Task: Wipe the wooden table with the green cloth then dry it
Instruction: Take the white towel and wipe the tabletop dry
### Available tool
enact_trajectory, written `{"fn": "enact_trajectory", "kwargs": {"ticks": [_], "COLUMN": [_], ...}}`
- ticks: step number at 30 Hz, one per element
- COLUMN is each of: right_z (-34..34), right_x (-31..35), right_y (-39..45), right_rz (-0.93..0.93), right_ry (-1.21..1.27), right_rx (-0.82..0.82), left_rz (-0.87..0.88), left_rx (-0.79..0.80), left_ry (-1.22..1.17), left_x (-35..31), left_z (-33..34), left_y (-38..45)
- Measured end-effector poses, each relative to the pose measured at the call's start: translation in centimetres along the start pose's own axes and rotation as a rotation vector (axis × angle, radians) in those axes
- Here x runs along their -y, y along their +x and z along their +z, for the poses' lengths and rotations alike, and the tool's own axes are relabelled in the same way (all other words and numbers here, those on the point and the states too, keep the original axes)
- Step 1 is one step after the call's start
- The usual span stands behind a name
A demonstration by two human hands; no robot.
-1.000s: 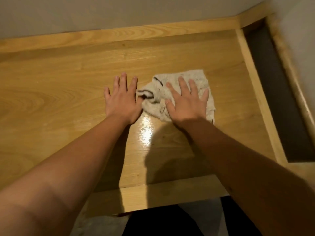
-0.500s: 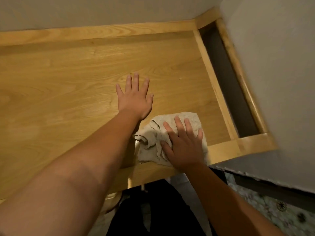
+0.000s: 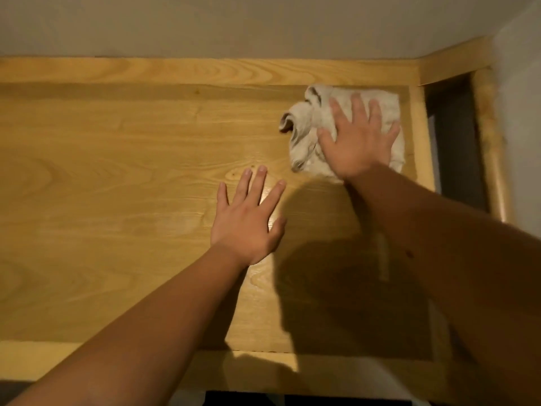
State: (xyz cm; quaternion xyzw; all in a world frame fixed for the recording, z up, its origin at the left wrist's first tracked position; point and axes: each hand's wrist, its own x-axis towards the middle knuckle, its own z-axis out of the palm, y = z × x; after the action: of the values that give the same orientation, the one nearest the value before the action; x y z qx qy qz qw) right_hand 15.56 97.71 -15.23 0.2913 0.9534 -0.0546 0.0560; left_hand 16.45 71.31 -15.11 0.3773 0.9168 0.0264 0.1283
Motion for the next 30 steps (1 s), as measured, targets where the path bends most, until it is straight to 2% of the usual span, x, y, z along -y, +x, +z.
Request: {"fn": "enact_trajectory", "kwargs": {"ticks": [8, 15, 19, 25, 30], "right_z": [-1.5, -1.8, -1.1, 0.4, 2.1], "right_x": [1.2, 1.3, 0.4, -3.1, -7.7], "right_y": [7.6, 6.4, -0.4, -16.1, -28.7], "right_rz": [-0.036, -0.056, -0.1, -0.114, -0.147], "right_ry": [-0.018, 0.005, 0.02, 0.059, 0.072], "right_rx": [0.005, 0.071, 0.106, 0.114, 0.03], "left_rz": [0.001, -0.034, -0.041, -0.068, -0.231], "left_rx": [-0.041, -0.038, -0.037, -0.031, -0.168], "left_ry": [0.013, 0.013, -0.013, -0.032, -0.119], "left_x": [0.3, 0.3, 0.6, 0.0, -5.4], "left_z": [0.6, 0.3, 0.1, -0.8, -2.2], "left_y": [-0.1, 0.0, -0.1, -0.7, 2.2]}}
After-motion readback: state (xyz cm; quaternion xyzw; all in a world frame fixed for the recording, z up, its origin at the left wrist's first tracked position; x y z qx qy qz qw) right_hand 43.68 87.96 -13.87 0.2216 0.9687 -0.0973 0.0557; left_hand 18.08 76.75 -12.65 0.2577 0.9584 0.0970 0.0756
